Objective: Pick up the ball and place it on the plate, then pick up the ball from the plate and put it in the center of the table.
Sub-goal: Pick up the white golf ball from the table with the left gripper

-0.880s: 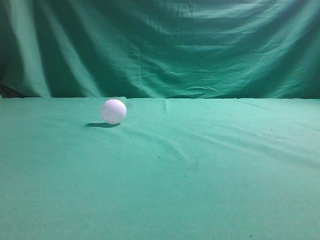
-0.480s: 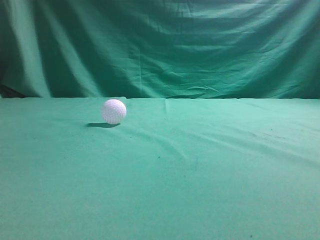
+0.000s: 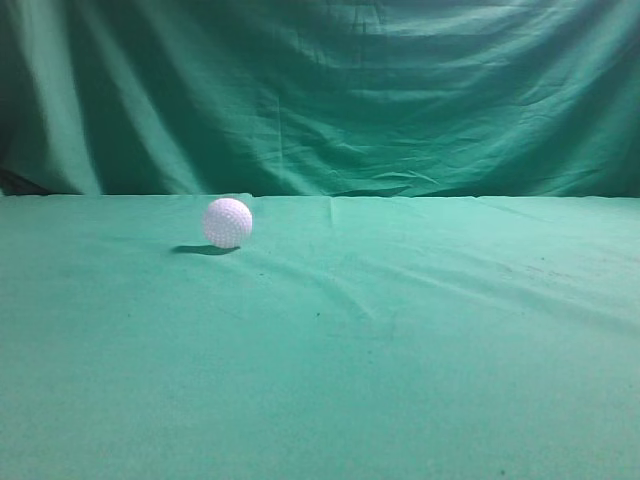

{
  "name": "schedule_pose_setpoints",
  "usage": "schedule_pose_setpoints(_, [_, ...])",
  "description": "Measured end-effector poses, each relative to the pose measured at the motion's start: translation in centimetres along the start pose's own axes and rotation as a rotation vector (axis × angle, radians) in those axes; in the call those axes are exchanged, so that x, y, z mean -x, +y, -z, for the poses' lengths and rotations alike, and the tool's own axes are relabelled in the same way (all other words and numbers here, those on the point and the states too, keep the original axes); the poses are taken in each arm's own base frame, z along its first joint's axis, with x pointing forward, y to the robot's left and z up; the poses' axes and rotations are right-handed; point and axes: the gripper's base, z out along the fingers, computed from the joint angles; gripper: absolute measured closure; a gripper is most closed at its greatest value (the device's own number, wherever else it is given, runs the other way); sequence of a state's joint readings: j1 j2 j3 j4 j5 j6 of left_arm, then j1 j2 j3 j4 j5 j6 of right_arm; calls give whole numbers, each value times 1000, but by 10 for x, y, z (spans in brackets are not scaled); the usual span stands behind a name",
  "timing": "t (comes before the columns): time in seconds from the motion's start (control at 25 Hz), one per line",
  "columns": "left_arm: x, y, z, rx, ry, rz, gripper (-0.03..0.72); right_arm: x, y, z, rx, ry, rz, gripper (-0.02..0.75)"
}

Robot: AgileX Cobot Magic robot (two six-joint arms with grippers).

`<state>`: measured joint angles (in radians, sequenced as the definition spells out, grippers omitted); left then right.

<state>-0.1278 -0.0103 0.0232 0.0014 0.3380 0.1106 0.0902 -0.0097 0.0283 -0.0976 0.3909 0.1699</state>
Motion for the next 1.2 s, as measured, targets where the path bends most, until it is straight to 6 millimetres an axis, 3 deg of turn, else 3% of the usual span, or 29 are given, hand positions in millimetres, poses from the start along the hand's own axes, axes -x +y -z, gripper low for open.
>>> schedule_pose_setpoints(0.4, [33, 4, 6, 29, -367, 70, 688, 0, 0, 0, 0, 0, 0, 738])
schedule_pose_setpoints(0.52, [53, 7, 17, 29, -624, 175, 688, 0, 0, 0, 0, 0, 0, 738])
schedule_pose_setpoints(0.6, [61, 7, 23, 2, -705, 202, 688, 0, 0, 0, 0, 0, 0, 738])
schedule_pose_setpoints(0.76, [83, 3, 22, -78, -586, 235, 688, 0, 0, 0, 0, 0, 0, 738])
schedule_pose_setpoints(0.92, [103, -5, 5, -190, -450, 234, 688, 0, 0, 0, 0, 0, 0, 738])
schedule_pose_setpoints(1.2, [116, -53, -40, -798, -87, -152, 688, 0, 0, 0, 0, 0, 0, 738])
